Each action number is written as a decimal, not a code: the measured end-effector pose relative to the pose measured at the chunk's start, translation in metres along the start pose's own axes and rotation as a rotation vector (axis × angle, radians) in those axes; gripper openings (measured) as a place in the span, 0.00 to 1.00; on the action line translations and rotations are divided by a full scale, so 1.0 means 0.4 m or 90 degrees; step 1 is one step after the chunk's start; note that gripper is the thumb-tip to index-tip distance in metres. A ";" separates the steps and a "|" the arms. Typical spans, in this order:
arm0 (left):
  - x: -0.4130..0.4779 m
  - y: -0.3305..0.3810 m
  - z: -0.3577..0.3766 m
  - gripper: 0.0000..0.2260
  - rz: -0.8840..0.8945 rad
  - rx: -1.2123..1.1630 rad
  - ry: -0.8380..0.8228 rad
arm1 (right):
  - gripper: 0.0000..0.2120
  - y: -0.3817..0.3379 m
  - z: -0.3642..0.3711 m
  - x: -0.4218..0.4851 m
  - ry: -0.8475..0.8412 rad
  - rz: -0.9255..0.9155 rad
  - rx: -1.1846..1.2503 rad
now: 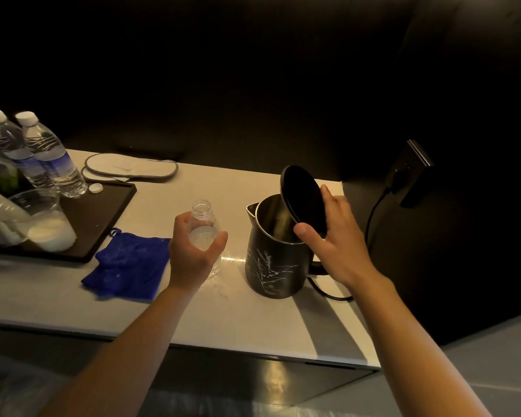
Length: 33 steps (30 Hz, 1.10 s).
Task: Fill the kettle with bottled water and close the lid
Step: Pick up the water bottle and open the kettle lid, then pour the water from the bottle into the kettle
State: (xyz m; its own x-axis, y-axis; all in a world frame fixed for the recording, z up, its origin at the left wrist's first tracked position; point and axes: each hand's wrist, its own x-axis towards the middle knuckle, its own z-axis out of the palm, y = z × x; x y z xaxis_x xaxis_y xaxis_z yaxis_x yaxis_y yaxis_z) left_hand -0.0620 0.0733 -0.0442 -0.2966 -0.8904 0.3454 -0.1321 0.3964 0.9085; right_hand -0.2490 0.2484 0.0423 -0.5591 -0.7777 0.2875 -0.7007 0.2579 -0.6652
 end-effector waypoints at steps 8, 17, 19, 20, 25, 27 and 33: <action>-0.015 -0.012 0.024 0.32 -0.012 0.000 0.049 | 0.38 0.014 0.047 -0.009 0.179 0.001 0.044; -0.012 -0.014 0.046 0.32 -0.009 0.010 0.065 | 0.48 0.011 0.055 -0.002 0.291 -0.035 0.129; -0.002 -0.010 0.044 0.31 -0.012 0.014 0.058 | 0.49 0.014 0.054 0.000 0.287 -0.031 0.130; 0.002 -0.006 0.042 0.30 -0.014 0.015 0.053 | 0.49 0.016 0.054 0.000 0.286 -0.030 0.130; 0.041 0.028 0.018 0.30 0.051 0.037 -0.031 | 0.50 0.021 0.053 0.003 0.273 -0.028 0.133; 0.070 0.054 0.002 0.33 0.062 0.036 -0.088 | 0.47 0.022 0.053 0.002 0.274 -0.021 0.138; 0.171 0.159 -0.060 0.32 0.022 0.082 -0.363 | 0.35 0.025 0.057 0.009 0.281 -0.010 0.143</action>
State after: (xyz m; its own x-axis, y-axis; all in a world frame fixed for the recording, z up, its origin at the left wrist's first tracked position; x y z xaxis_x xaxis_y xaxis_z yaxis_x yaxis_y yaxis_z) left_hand -0.0681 0.0321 0.0428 -0.7597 -0.6301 0.1606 -0.2167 0.4781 0.8512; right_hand -0.2479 0.2351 0.0208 -0.7174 -0.4505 0.5314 -0.6253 0.0801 -0.7763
